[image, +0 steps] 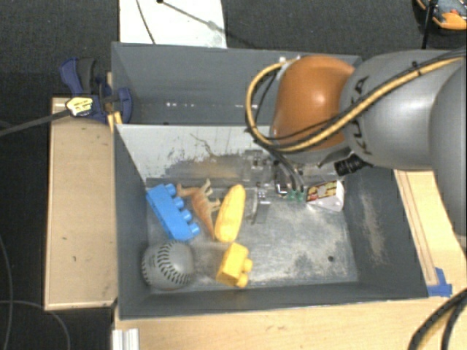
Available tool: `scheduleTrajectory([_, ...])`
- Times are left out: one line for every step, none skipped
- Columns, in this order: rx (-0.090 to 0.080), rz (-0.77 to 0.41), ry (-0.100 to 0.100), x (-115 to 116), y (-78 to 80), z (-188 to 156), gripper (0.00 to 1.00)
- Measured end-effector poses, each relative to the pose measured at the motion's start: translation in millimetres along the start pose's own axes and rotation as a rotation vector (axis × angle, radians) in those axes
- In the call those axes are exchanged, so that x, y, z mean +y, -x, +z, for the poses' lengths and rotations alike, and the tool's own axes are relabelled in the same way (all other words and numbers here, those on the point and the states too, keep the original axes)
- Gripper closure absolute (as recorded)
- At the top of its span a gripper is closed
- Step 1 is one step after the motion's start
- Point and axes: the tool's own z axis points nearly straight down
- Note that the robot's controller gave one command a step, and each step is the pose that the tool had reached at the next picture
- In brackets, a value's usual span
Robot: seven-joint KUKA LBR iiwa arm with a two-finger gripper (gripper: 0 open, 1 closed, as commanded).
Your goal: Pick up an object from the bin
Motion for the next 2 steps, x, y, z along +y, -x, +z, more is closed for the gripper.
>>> scheduleTrajectory([-0.001, -0.257, 0.001, 12, -3.8, 31, 0.00])
scheduleTrajectory([0.000, -0.278, 0.001, 18, 4.4, 54, 0.00])
